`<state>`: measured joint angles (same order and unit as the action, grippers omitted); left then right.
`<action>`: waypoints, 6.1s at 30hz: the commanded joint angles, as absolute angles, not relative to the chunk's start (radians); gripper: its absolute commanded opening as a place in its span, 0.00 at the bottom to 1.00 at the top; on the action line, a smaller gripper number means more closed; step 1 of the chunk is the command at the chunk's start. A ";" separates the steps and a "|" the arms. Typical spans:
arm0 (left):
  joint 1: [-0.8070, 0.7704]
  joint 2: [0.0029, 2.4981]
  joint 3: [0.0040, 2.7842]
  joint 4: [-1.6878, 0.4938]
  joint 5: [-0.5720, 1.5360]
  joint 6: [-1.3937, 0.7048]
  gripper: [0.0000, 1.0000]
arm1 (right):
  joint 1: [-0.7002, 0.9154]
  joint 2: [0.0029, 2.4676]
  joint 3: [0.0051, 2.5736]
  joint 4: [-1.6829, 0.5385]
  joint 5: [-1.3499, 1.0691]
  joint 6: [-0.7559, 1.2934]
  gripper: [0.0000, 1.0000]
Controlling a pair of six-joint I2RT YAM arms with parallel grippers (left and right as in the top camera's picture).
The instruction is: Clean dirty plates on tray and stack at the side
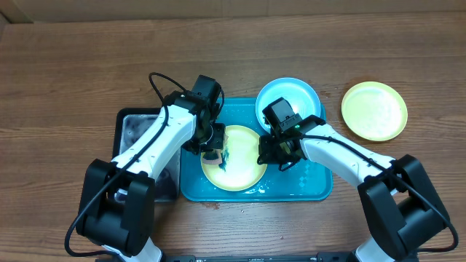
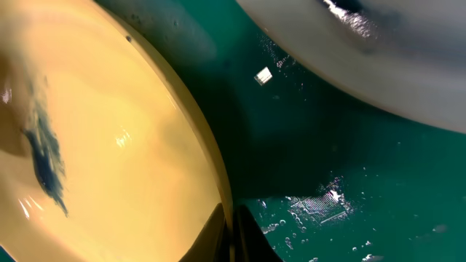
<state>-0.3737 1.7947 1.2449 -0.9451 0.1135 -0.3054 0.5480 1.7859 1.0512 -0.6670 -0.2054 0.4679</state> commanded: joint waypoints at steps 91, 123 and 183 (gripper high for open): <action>-0.506 1.929 1.075 -0.656 0.558 -0.540 0.04 | 0.629 1.794 1.067 -0.639 -0.256 0.483 0.04; -0.500 1.974 1.211 -1.047 -0.371 -0.630 0.04 | 0.628 1.794 1.067 -0.653 -0.252 0.483 0.04; -0.036 1.825 1.736 -1.483 -0.009 -0.304 0.05 | 0.859 1.743 1.602 -1.122 0.683 0.108 0.04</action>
